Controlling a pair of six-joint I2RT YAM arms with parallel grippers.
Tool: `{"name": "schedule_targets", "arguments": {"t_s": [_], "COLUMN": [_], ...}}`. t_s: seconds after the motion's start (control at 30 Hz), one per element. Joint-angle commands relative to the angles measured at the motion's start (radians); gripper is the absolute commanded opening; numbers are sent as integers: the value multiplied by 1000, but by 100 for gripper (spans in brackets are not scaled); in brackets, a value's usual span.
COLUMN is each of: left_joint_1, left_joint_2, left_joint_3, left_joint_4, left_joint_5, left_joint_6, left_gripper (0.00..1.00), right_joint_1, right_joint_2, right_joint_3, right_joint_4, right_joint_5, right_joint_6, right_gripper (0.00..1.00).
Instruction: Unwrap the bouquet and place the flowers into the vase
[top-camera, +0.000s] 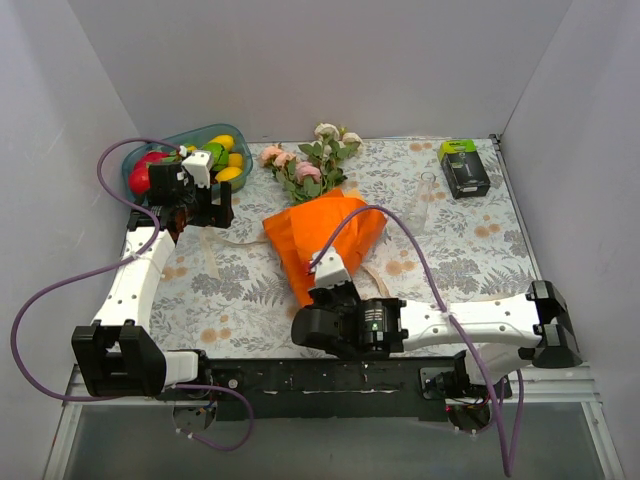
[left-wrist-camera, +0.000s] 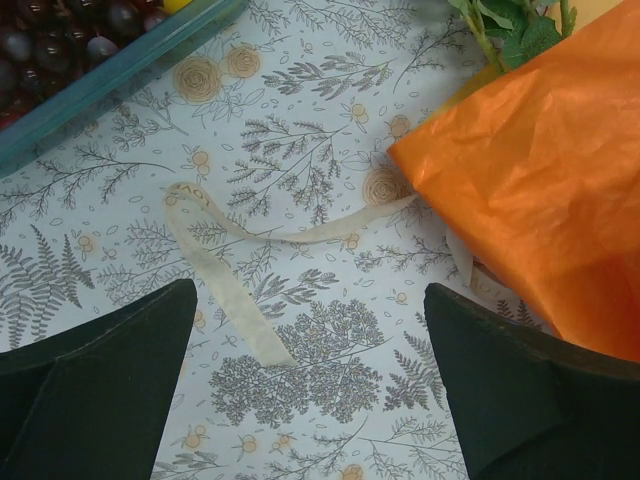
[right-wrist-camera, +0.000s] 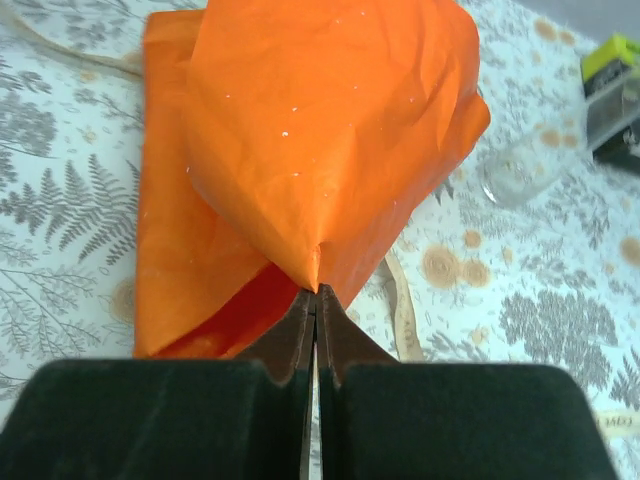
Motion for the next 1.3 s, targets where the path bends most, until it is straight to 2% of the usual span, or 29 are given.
{"name": "schedule_targets", "arguments": {"t_s": [0.0,0.03,0.07,0.13,0.17,0.23,0.4,0.5,0.53,0.63,0.67,0.7,0.8,1.03,1.17,1.27], "left_joint_1": [7,7,7,7,7,7,-4,-6,-4,-4,-4,-4,-4,-4,-4,-4], "left_joint_2": [-33,-29,-23,3,13,37,62,60,57,48,45,43,40,48,48,46], "left_joint_3": [26,32,43,59,69,98,142,158,156,153,150,149,153,179,191,199], "left_joint_4": [-3,-3,-4,-9,-9,-18,-29,-33,-33,-33,-33,-32,-33,-46,-53,-62], "left_joint_5": [35,43,54,80,88,101,95,88,88,72,66,65,58,62,54,48], "left_joint_6": [10,11,13,5,3,-1,0,5,6,11,11,14,14,0,5,11], "left_gripper": [98,98,98,98,98,98,98,98,98,98,98,98,98,98,98,98], "right_joint_1": [9,11,12,23,28,41,54,52,49,45,38,23,-95,-473,-612,-681], "right_joint_2": [15,24,24,12,-3,-16,-77,-117,-129,-190,-213,-221,-232,-263,-270,-250], "right_joint_3": [14,-2,-23,-93,-115,-134,-33,81,101,113,107,98,75,-202,-311,-318], "right_joint_4": [-616,-697,-695,-695,-695,-695,-696,-637,-489,-210,-67,-22,54,254,428,488], "right_joint_5": [23,6,-23,-107,-127,-164,-108,-51,-42,-57,-69,-107,-202,-556,-729,-807], "right_joint_6": [728,802,812,859,882,924,905,801,597,289,167,135,126,114,34,-14], "right_gripper": [11,17,32,41,49,55,57,57,57,61,63,64,66,68,68,68]}}
